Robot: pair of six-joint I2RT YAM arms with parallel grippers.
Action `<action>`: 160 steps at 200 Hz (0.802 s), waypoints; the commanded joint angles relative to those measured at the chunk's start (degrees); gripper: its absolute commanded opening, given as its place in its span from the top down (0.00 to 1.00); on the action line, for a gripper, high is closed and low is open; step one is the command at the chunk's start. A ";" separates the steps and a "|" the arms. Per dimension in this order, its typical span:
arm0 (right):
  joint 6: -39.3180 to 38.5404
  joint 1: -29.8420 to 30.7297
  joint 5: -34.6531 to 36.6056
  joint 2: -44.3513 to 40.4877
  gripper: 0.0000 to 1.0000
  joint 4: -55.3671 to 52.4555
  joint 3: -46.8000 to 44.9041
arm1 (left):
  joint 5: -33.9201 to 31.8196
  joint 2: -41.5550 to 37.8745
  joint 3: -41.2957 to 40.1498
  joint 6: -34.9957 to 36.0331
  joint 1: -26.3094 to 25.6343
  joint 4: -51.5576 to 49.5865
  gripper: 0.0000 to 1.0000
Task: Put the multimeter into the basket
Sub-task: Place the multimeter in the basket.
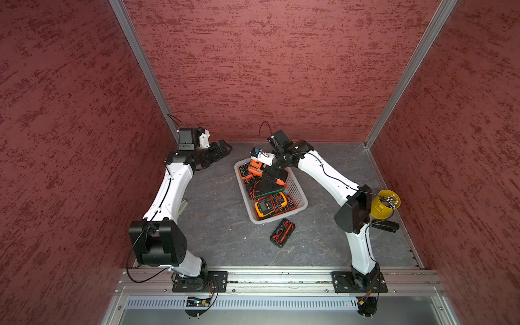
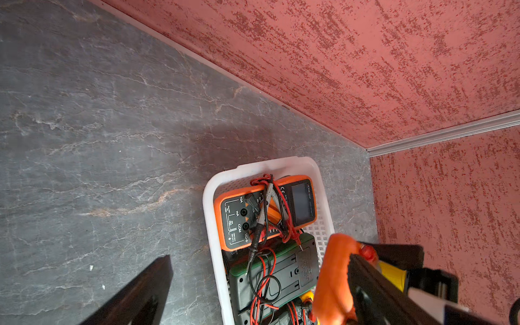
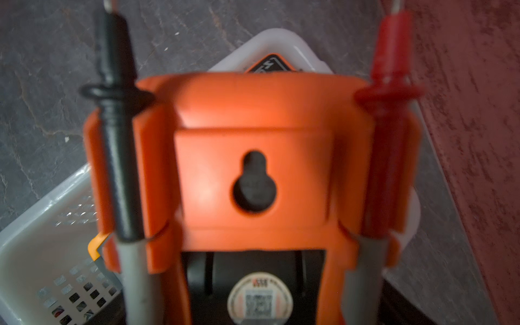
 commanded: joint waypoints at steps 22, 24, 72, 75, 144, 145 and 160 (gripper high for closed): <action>-8.84 3.25 6.92 2.12 0.71 -6.75 4.33 | 2.27 -0.61 -1.58 -2.02 1.30 1.25 0.00; -9.03 3.37 7.08 2.26 0.71 -6.89 4.26 | 2.31 -0.60 -1.57 -2.04 1.32 1.28 0.00; -11.29 5.09 12.12 2.83 0.58 -5.60 2.04 | 2.77 0.34 -1.34 -2.35 1.80 1.43 0.00; -11.45 5.19 12.59 2.88 0.57 -5.40 1.76 | 2.74 0.44 -1.23 -2.31 1.80 1.49 0.00; -14.59 7.07 19.48 2.57 0.34 0.11 -5.05 | 3.21 1.56 -1.13 -3.06 2.15 2.38 0.00; -14.61 7.12 19.55 2.57 0.34 0.23 -5.08 | 3.24 1.56 -1.13 -3.12 2.20 2.38 0.00; -14.99 7.55 19.89 2.78 0.31 1.27 -5.64 | 3.40 1.96 -1.01 -3.28 2.24 2.69 0.00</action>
